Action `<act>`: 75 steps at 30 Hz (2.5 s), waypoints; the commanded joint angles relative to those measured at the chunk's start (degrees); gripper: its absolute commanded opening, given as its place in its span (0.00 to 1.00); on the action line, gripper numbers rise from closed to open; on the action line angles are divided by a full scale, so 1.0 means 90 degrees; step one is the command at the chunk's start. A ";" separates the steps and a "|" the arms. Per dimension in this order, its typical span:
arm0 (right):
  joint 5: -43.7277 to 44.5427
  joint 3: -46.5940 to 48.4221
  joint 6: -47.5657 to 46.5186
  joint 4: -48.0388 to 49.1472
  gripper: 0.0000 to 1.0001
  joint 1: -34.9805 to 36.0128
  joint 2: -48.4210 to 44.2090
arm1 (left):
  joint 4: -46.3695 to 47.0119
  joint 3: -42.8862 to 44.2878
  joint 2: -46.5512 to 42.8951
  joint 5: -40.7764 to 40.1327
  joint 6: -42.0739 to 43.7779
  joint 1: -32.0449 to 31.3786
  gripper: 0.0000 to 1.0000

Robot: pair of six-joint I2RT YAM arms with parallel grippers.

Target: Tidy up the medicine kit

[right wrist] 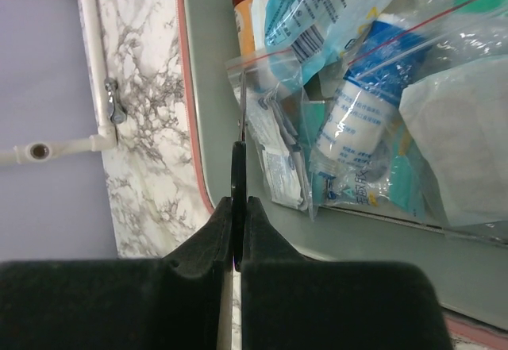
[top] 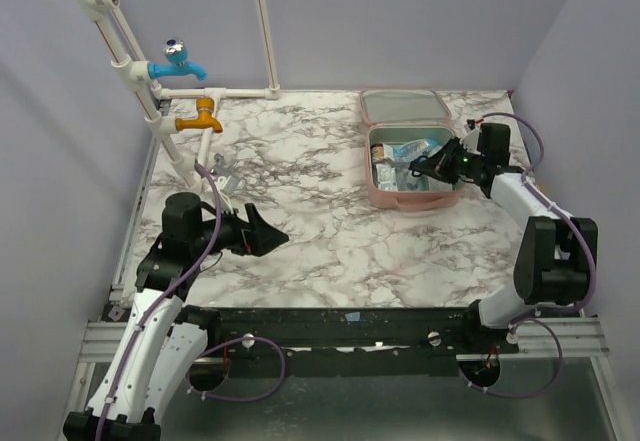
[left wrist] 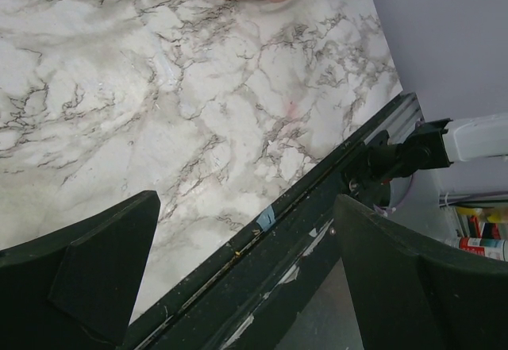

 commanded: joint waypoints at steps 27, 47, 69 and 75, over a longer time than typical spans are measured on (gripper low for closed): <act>0.2134 0.0976 -0.0426 -0.1484 0.51 -0.0385 -0.0548 | 0.0173 -0.0134 -0.0105 0.0274 0.0067 -0.0052 0.95; 0.4165 0.1711 -0.0966 -0.1640 0.57 -0.0381 0.0199 | 0.0177 -0.0141 -0.0015 0.0277 0.0073 -0.0062 0.94; 0.4500 0.1582 -0.1061 -0.1758 0.50 -0.0374 0.1256 | 0.0192 -0.0153 -0.0052 0.0355 0.0068 -0.0110 0.95; 0.4367 0.1514 -0.1109 -0.1710 0.35 -0.0319 0.1292 | 0.0189 -0.0154 -0.0095 0.0352 0.0067 -0.0145 0.95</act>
